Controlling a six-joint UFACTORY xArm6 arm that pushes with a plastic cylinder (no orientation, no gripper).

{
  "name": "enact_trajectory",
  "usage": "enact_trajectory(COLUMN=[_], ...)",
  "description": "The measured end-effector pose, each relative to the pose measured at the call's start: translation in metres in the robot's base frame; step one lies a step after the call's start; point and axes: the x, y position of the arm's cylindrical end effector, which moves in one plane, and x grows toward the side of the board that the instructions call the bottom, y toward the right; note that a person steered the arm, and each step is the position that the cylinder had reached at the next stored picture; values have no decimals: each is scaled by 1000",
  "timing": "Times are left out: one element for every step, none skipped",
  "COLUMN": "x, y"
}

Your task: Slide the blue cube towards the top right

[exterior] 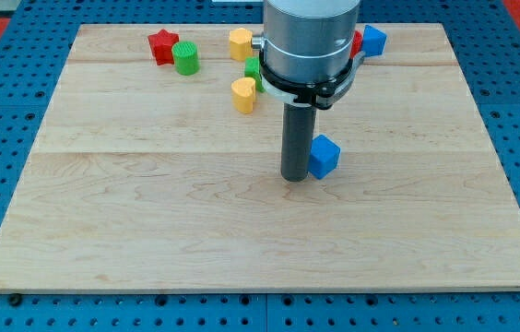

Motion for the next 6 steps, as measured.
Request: enact_trajectory(x=[-5,-18,-19,-19,-38,-74], y=[6,27,-6,-90,-131,-135])
